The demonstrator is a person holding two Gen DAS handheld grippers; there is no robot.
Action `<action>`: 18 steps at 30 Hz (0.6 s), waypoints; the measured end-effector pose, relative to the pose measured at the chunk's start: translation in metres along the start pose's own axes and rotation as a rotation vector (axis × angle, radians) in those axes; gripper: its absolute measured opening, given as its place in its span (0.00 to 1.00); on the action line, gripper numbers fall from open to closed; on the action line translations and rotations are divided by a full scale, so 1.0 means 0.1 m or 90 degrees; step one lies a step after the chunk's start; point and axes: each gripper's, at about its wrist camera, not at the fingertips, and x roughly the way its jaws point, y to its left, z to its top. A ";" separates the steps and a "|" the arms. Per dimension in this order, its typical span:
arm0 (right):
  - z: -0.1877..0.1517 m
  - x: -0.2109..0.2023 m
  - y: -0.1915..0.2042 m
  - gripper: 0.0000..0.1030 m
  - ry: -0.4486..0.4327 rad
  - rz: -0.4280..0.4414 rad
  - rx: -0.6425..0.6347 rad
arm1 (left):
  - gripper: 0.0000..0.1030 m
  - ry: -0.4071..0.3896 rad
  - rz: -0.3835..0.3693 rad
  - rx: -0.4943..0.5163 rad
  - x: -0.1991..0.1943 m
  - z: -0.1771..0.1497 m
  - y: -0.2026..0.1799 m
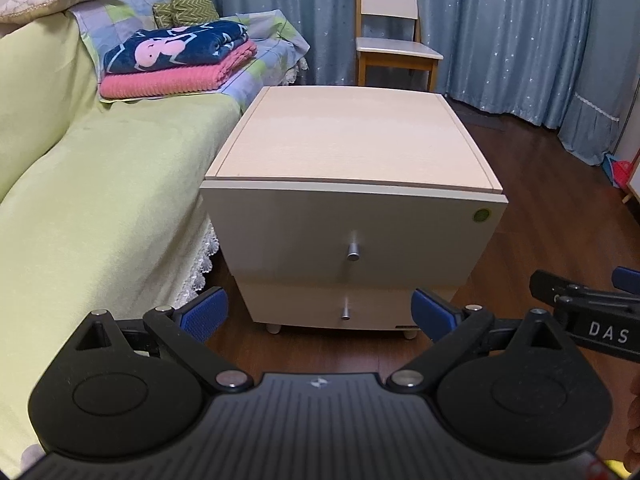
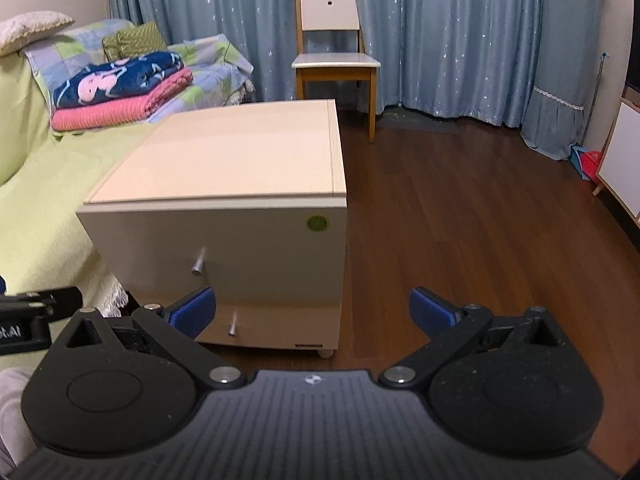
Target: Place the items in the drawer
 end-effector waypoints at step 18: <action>-0.10 0.05 0.08 0.99 0.021 0.010 -0.034 | 0.96 0.014 0.035 0.015 -0.05 -0.09 0.00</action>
